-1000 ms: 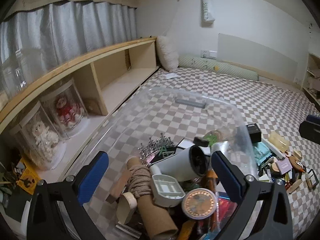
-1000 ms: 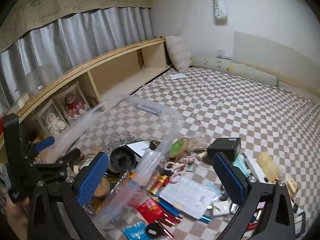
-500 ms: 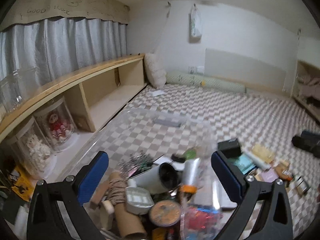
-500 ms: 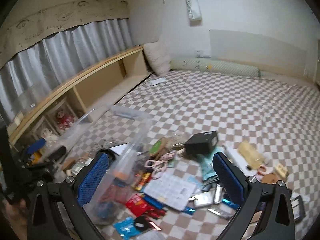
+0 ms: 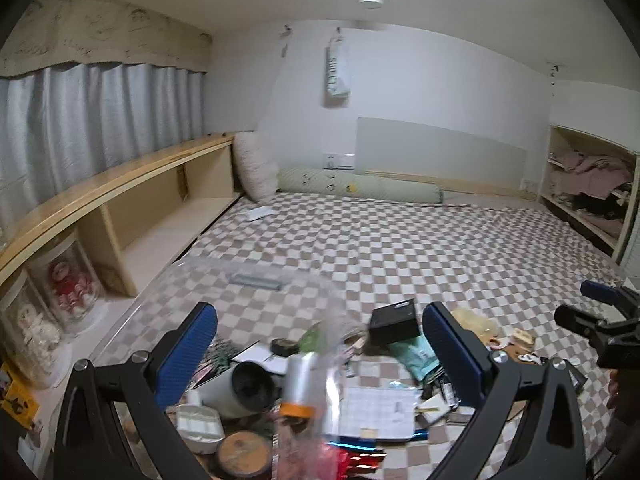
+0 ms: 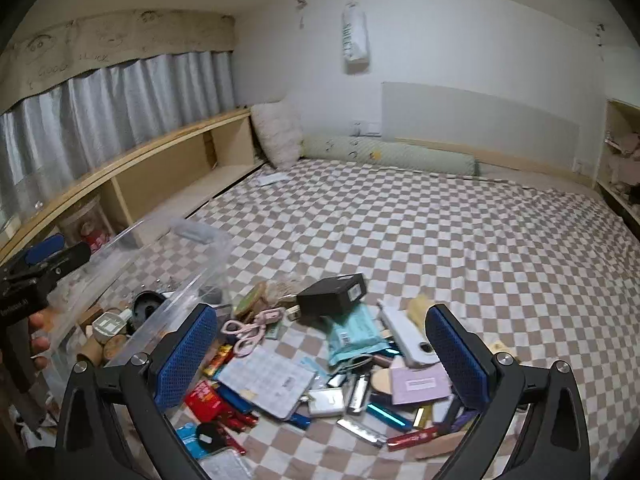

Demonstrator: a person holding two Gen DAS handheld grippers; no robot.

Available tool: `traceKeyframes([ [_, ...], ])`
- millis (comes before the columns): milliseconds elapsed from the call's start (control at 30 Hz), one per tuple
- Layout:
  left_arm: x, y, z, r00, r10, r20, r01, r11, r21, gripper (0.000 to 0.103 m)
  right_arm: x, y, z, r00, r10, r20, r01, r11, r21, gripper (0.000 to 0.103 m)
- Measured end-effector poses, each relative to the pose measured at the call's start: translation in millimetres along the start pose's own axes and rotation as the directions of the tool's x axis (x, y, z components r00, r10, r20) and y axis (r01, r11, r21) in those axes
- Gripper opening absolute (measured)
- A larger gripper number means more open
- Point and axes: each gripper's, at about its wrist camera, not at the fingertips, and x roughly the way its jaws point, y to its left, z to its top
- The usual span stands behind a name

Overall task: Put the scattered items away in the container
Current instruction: 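Withdraw the right gripper from the box back over the item pile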

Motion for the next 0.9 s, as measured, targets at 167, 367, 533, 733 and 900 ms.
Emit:
traceKeyframes([
  [167, 13.0, -23.5, 13.7, 0.996, -0.091, -0.024, 0.091, 0.996, -0.007, 0.103, -8.8, -31.6, -3.9, 1.0, -0.026, -0.002, 0.026, 0.999, 0.036, 0.103],
  [367, 29.9, -60.4, 27.5, 0.994, -0.104, -0.028, 0.105, 0.994, 0.04, 0.103, -17.9, -79.6, -11.5, 0.996, -0.087, -0.021, 0.089, 0.99, 0.11, 0.103],
  [533, 50.3, -90.2, 28.1, 0.987, -0.149, -0.068, 0.153, 0.986, 0.063, 0.103, -25.5, -120.2, -19.0, 0.979, -0.201, -0.02, 0.202, 0.968, 0.149, 0.103],
  [733, 75.8, -113.7, 18.0, 0.98, -0.168, -0.104, 0.174, 0.983, 0.057, 0.103, -24.9, -167.4, -30.0, 0.972, -0.226, -0.071, 0.236, 0.944, 0.23, 0.103],
  [900, 100.8, -131.8, 0.9, 0.972, -0.163, -0.168, 0.179, 0.98, 0.085, 0.103, -20.3, -198.3, -40.9, 0.963, -0.238, -0.122, 0.264, 0.925, 0.274, 0.103],
])
